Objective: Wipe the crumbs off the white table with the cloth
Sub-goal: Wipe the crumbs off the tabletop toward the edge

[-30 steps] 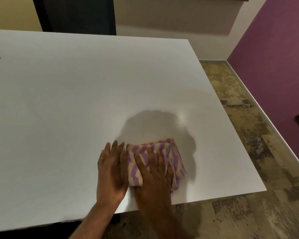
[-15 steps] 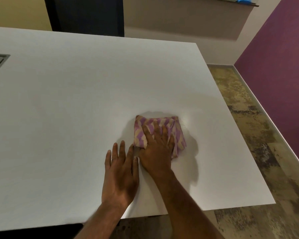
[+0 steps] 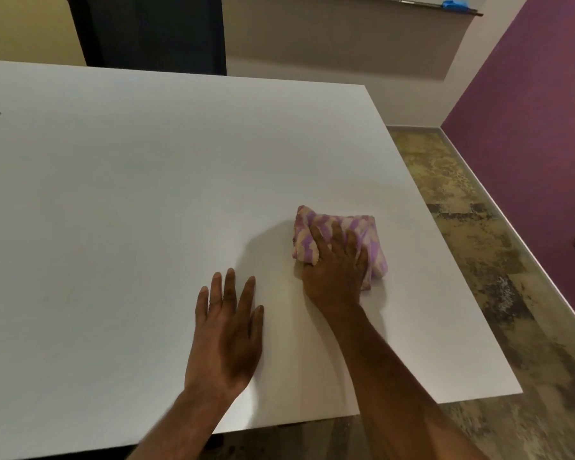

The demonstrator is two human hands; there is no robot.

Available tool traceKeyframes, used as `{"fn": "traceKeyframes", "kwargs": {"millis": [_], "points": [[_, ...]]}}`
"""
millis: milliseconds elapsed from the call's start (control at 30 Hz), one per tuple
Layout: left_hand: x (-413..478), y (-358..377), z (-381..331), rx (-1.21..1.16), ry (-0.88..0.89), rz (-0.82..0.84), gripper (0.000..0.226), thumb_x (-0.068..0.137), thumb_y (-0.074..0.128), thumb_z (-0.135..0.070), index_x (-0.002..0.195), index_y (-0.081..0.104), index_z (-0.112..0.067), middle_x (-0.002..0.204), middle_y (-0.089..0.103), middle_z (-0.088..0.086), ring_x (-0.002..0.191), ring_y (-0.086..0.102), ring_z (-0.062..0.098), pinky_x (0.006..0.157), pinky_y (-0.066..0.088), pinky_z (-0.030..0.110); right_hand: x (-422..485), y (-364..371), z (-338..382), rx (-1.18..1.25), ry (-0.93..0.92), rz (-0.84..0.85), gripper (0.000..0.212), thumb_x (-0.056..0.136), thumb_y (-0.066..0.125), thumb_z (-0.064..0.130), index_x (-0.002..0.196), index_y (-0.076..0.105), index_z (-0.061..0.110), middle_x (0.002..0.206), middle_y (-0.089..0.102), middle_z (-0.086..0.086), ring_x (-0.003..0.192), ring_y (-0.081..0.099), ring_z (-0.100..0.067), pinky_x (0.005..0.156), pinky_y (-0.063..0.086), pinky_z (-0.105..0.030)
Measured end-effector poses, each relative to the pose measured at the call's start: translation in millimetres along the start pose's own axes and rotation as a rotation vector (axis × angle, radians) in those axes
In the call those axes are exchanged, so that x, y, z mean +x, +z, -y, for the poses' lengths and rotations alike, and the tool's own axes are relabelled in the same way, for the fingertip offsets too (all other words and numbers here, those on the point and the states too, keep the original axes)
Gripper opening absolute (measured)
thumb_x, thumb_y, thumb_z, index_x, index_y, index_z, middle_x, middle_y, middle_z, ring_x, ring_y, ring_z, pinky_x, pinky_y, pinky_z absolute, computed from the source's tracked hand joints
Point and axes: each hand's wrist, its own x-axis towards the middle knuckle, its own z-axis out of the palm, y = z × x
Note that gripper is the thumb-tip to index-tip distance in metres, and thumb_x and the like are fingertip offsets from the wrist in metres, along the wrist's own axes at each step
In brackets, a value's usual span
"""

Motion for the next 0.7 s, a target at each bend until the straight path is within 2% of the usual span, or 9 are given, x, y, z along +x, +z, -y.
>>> {"fn": "traceKeyframes", "kwargs": {"millis": [167,267,333,467,600,700], "points": [[-1.4,-2.8,-2.2,0.04,0.033,-0.002,0.075,0.099,-0.011,-0.056,0.163,0.015,-0.026,0.172,0.005,0.007,0.16,-0.005,0.025,0.13,0.0,0.045,5.9,-15.4,-35.9,-0.055,0.041,-0.015,0.068,0.1,0.049,0.042,0.161,0.018,0.041,0.172,0.014,-0.002,0.159,0.005,-0.033,0.126,-0.002,-0.057],[-3.3,-5.0,-2.7,0.081,0.059,-0.006,0.068,0.105,0.005,-0.048,0.159,0.032,-0.017,0.168,0.025,0.016,0.158,0.016,0.034,0.127,0.017,0.054,5.6,-26.1,-60.5,-0.075,0.085,-0.046,0.065,0.102,0.048,0.04,0.161,0.021,0.038,0.172,0.015,-0.003,0.159,0.005,-0.032,0.127,-0.001,-0.058],[-3.5,-4.5,-2.1,0.104,0.062,0.002,0.066,0.106,0.008,-0.046,0.157,0.037,-0.014,0.165,0.03,0.019,0.155,0.023,0.038,0.125,0.022,0.056,3.2,-32.9,-76.3,-0.07,0.132,-0.062,0.062,0.103,0.047,0.039,0.161,0.023,0.038,0.172,0.014,-0.002,0.159,0.004,-0.032,0.127,0.0,-0.06],[-4.0,-2.0,-1.4,0.132,0.062,-0.026,0.065,0.106,0.01,-0.045,0.158,0.036,-0.014,0.165,0.031,0.02,0.155,0.025,0.038,0.125,0.023,0.056,-10.4,-46.6,-107.4,-0.044,0.203,-0.089,0.06,0.103,0.048,0.036,0.16,0.026,0.037,0.172,0.016,-0.003,0.159,0.004,-0.032,0.127,0.001,-0.061],[-4.5,-2.0,-2.6,0.126,0.068,-0.05,0.064,0.106,0.015,-0.043,0.157,0.037,-0.014,0.163,0.034,0.021,0.154,0.027,0.039,0.124,0.023,0.056,-32.4,-61.6,-138.8,-0.095,0.262,-0.022,0.071,0.101,0.052,0.042,0.162,0.017,0.035,0.173,0.009,-0.003,0.16,-0.001,-0.03,0.127,0.0,-0.058],[-5.8,-3.2,-3.7,0.124,0.068,-0.064,0.063,0.105,0.016,-0.043,0.157,0.038,-0.014,0.163,0.035,0.021,0.153,0.028,0.039,0.124,0.024,0.056,-59.8,-70.4,-153.4,-0.088,0.288,-0.052,0.074,0.097,0.058,0.04,0.161,0.023,0.031,0.172,0.014,-0.006,0.159,0.004,-0.033,0.126,0.004,-0.059]]}}
